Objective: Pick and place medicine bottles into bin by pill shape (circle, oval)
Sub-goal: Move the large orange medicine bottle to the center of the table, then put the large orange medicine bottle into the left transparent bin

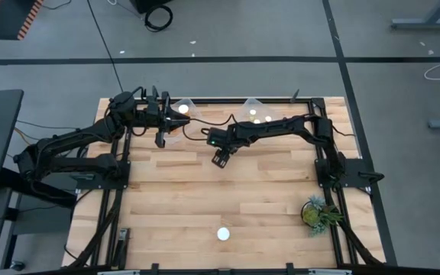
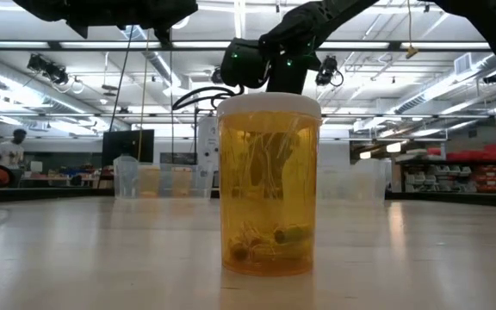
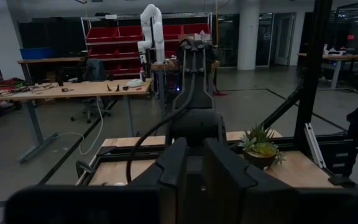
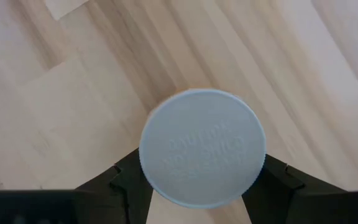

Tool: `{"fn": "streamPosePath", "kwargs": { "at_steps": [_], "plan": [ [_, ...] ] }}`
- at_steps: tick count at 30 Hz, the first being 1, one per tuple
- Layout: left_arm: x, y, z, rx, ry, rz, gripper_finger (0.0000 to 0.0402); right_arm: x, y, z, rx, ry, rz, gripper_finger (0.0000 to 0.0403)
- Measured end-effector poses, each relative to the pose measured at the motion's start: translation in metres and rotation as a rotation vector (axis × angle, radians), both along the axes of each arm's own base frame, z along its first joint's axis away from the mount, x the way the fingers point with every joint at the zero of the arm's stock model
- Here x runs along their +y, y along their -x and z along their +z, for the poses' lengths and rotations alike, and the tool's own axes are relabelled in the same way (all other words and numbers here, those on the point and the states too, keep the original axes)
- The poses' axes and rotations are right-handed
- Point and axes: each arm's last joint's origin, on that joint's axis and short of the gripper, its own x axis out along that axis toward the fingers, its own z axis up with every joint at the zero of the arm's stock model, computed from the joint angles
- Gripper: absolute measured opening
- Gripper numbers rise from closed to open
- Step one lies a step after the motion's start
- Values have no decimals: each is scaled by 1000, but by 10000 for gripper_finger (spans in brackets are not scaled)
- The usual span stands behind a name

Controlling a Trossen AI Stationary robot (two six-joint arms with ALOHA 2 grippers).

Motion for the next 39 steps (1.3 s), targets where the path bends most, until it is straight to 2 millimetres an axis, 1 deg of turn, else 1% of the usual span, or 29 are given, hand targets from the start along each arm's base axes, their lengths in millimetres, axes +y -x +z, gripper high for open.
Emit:
{"fn": "streamPosePath", "kwargs": {
  "at_steps": [6, 12, 18, 24, 26, 30, 34, 39],
  "plan": [
    [0, 0, 0, 0, 0, -1, 57, 1, 0, 0, -3, -24, 7, 211],
    [0, 0, 0, 0, 0, 0, 64, -2, 0, 0, -2, -24, 5, 212],
    [0, 0, 0, 0, 0, 0, 67, -6, 1, 0, -1, -23, 0, 235],
    [0, 0, 0, 0, 0, 0, 60, -2, 3, 2, 8, -37, 15, 254],
    [0, 0, 0, 0, 0, 0, 60, 3, 4, 7, 11, -37, 26, 255],
    [0, 0, 0, 0, 0, 0, 65, 22, 9, 21, 20, -41, 57, 255],
    [0, 0, 1, -3, -2, 0, 68, 47, 15, 42, -23, -22, 79, 255],
    [0, 0, 1, -3, -2, 0, 63, 83, 23, 58, -44, -25, 108, 255]
  ]
}}
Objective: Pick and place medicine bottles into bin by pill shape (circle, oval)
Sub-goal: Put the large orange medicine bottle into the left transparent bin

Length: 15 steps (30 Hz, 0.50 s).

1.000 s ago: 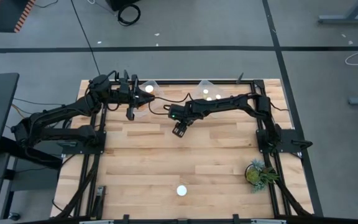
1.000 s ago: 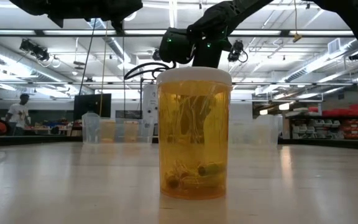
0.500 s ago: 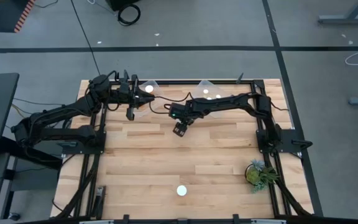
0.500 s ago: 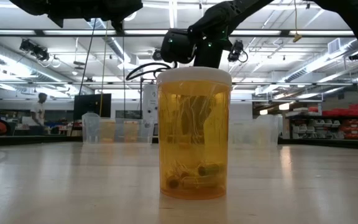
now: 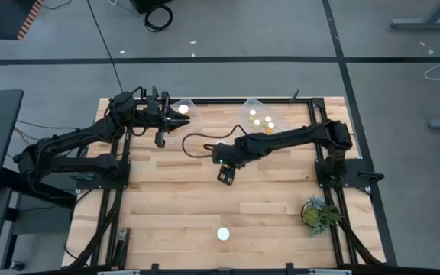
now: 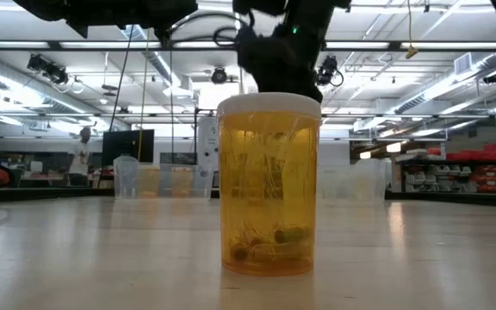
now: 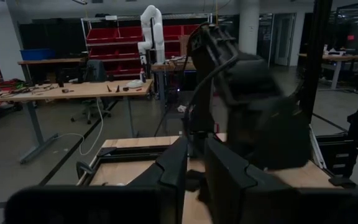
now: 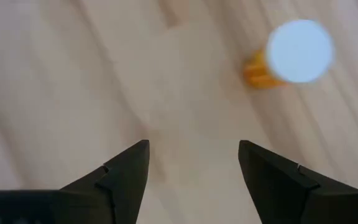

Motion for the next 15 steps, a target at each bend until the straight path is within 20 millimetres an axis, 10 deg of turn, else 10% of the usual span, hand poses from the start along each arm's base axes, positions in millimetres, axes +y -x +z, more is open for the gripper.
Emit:
{"fn": "streamPosePath", "kwargs": {
  "at_steps": [15],
  "plan": [
    [0, 0, 0, 1, 1, 0, 68, 136, 9, -7, -148, -62, 197, 250]
  ]
}}
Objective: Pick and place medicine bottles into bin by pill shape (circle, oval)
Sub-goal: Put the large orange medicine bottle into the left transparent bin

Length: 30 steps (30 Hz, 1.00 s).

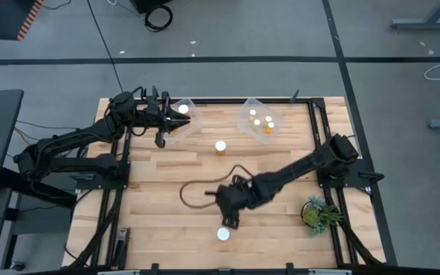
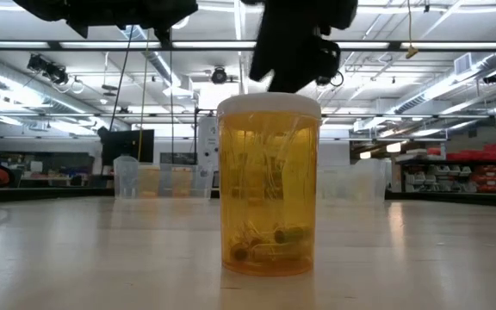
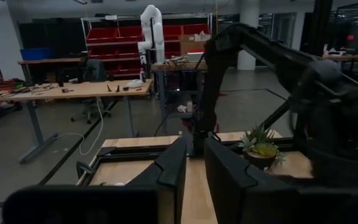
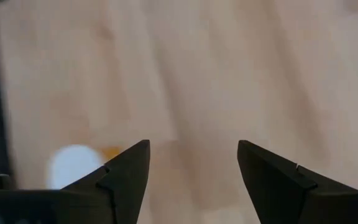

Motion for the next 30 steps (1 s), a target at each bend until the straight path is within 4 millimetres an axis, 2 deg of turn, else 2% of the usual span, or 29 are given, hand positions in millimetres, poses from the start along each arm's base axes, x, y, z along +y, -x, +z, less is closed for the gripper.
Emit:
{"fn": "streamPosePath", "kwargs": {
  "at_steps": [4, 13, 18, 24, 30],
  "plan": [
    [0, 0, 0, -2, -1, 1, 66, 24, 0, -9, -35, -12, 24, 250],
    [0, 0, 0, 0, 0, 0, 63, 65, 11, -4, -191, 45, 54, 250],
    [0, 0, 0, -1, -1, 0, 69, 85, 7, -25, -220, 67, 126, 250],
    [0, 0, 0, 0, 0, 0, 69, 97, 5, -40, -251, 117, 162, 250],
    [0, 0, 0, 0, 0, 0, 62, 102, 6, -44, -273, 190, 196, 250]
  ]
}}
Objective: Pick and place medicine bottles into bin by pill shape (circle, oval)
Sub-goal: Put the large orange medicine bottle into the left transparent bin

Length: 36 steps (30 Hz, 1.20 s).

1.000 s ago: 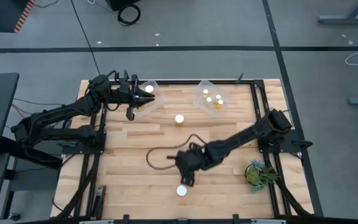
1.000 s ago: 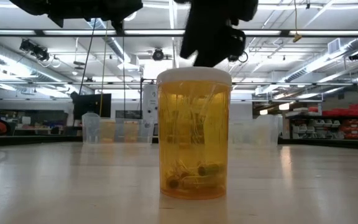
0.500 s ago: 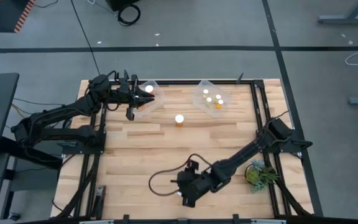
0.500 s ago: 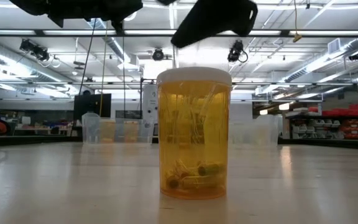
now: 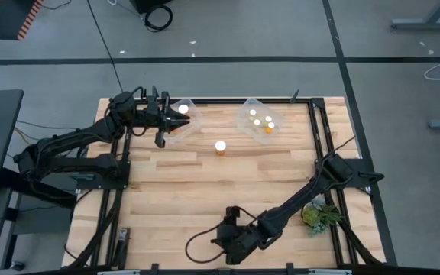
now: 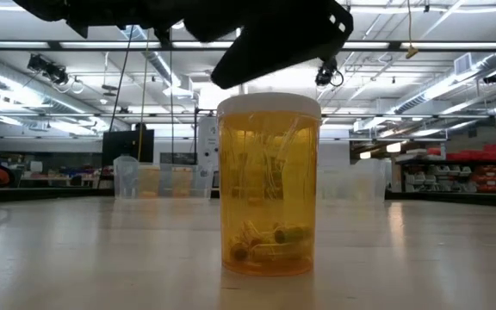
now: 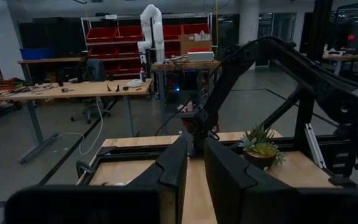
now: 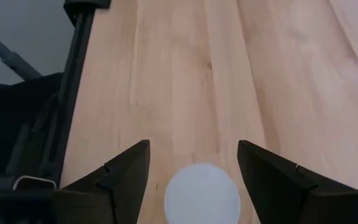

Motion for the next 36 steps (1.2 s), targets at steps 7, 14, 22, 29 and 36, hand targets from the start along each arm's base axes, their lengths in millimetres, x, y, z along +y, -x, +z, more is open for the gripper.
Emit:
{"fn": "streamPosePath", "kwargs": {
  "at_steps": [7, 14, 22, 29, 36],
  "plan": [
    [0, 0, 0, 1, 1, 0, 70, -1, 0, -5, 28, 10, 0, 250],
    [0, 0, 0, 1, 1, 0, 72, -1, 2, -7, 43, 24, 6, 250],
    [0, 0, 0, 1, 1, 0, 70, -2, 2, -8, 50, 23, -3, 269],
    [0, 0, 0, 1, 1, 0, 74, -4, 6, -16, 72, 12, -14, 288],
    [0, 0, 0, 1, 1, 0, 68, -10, 4, -17, 111, -20, -22, 284]
  ]
}}
